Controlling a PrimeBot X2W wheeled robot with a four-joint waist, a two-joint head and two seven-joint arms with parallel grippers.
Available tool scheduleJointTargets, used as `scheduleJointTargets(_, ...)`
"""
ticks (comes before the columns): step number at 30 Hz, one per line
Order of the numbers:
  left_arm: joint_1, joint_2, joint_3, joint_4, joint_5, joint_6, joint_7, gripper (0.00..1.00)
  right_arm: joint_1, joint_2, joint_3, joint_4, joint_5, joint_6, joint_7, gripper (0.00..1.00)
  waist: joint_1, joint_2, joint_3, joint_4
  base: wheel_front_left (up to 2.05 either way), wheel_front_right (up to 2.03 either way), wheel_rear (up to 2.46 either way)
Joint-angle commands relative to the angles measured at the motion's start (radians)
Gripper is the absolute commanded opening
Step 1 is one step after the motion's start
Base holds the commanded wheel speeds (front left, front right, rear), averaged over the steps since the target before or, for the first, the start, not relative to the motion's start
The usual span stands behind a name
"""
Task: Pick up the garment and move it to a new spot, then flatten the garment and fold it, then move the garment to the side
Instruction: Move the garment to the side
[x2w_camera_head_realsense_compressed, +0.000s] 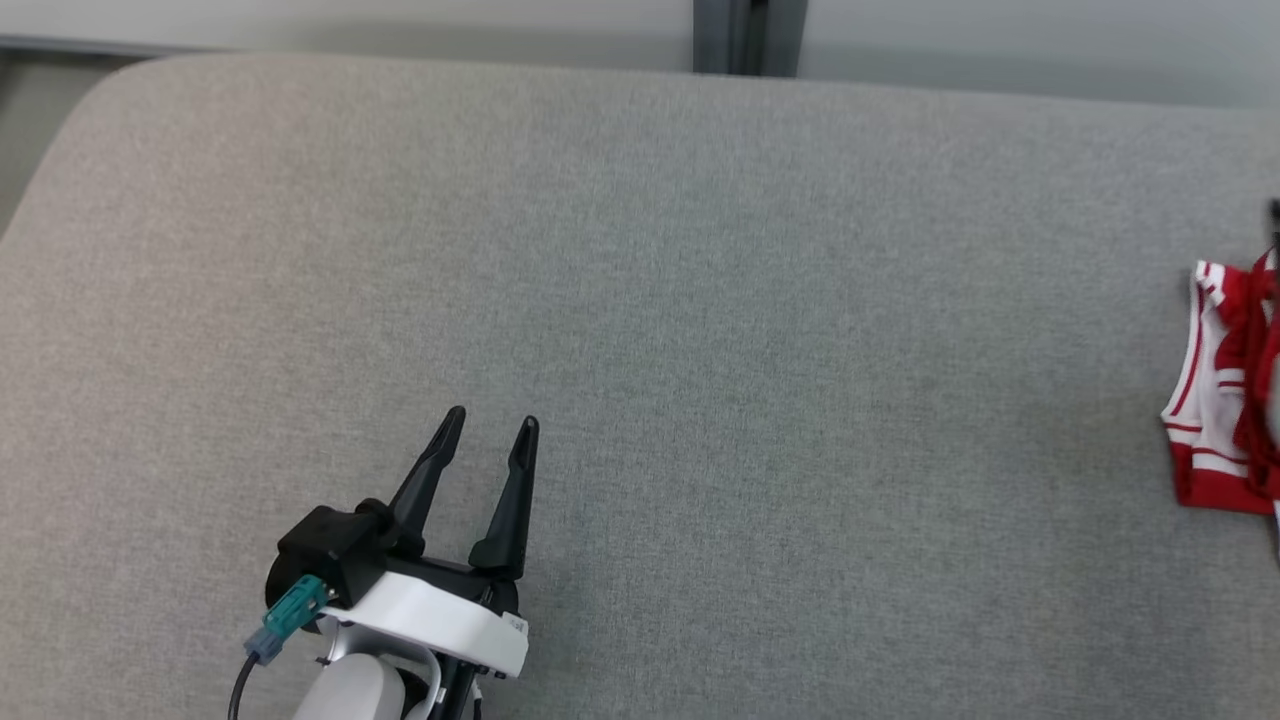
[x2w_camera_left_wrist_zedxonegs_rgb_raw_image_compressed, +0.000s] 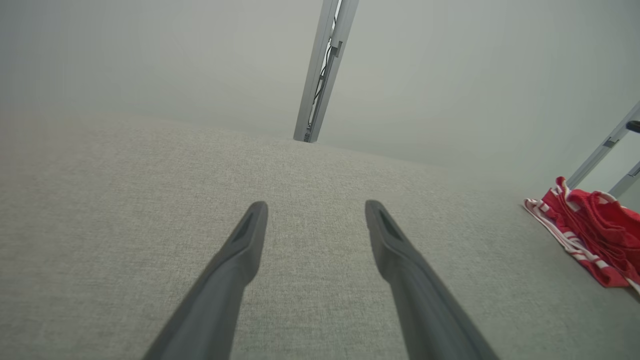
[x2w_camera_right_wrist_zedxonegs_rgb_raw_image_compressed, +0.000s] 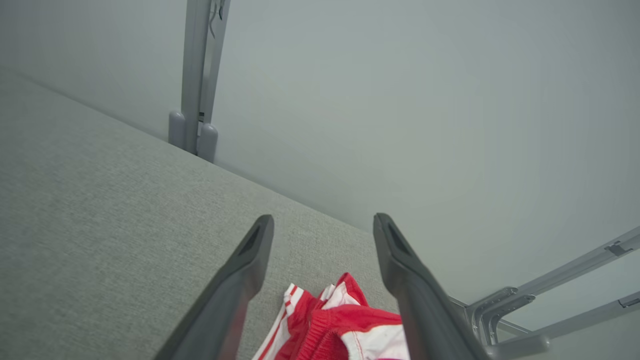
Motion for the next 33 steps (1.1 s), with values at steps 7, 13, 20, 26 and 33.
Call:
scheduleJointTargets(7,0.04,0.005,0.043,-0.035,0.049,0.015,-0.002,1.0,0.021,0.151,0.1,0.016,0.044,-0.001,-0.274,1.0,0.0,-0.0001,-0.145,-0.027,0.0,0.0,0.0)
scheduleJointTargets(13,0.073,0.005,0.082,-0.084,0.058,0.04,-0.002,1.0,0.107,0.299,0.103,0.062,0.031,-0.001,-0.453,1.0,0.0,-0.0001,-0.204,-0.047,0.0,0.0,0.0)
scheduleJointTargets(20,0.133,0.005,0.107,-0.126,0.054,0.054,-0.002,1.0,0.244,0.399,0.073,0.117,-0.008,-0.001,-0.589,1.0,0.0,-0.0001,-0.246,-0.061,0.0,0.0,0.0)
scheduleJointTargets(26,0.172,0.004,0.121,-0.131,0.046,0.066,-0.002,1.0,0.349,0.406,0.062,0.142,0.047,-0.001,-0.619,1.0,0.0,-0.0001,-0.271,-0.062,0.0,0.0,0.0)
scheduleJointTargets(33,0.191,0.004,0.153,-0.169,0.07,0.108,-0.002,1.0,0.415,0.407,0.069,0.07,0.055,0.0,-0.62,1.0,0.0,-0.0001,-0.272,-0.066,0.0,0.0,0.0)
